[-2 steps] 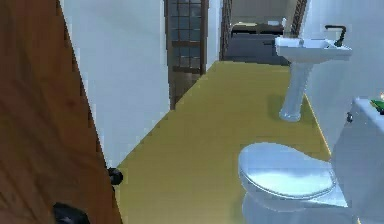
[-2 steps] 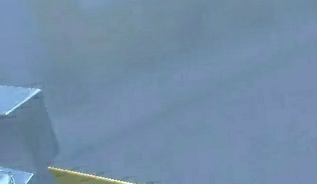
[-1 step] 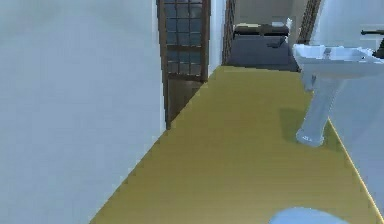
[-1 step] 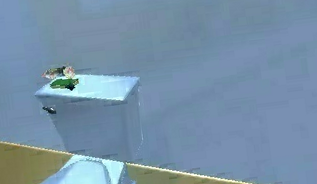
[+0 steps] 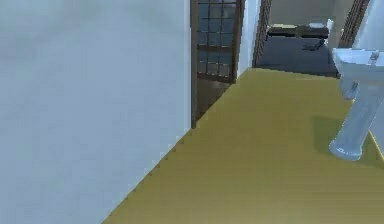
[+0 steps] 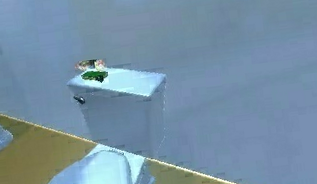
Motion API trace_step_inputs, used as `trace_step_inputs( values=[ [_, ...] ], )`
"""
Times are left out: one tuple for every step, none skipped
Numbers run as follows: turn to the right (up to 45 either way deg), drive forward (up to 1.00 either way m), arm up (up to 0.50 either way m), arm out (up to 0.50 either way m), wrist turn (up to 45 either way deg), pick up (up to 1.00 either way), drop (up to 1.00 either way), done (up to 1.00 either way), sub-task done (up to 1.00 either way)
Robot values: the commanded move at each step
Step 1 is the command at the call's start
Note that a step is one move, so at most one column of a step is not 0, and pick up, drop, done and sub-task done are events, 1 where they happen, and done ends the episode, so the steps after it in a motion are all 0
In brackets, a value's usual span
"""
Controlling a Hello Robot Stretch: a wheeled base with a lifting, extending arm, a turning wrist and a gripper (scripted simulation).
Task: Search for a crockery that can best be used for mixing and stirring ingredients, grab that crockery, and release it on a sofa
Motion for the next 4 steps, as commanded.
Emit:
trace_step_inputs(
  values=[
    [0.0, 0.3, 0.0, 0.0, 0.0, 0.0, 0.0, 0.0, 0.0],
    [6.0, 0.0, 0.0, 0.0, 0.0, 0.0, 0.0, 0.0, 0.0],
    [0.0, 1.0, 0.0, 0.0, 0.0, 0.0, 0.0, 0.0, 0.0],
    [3.0, 0.0, 0.0, 0.0, 0.0, 0.0, 0.0, 0.0, 0.0]
  ],
)
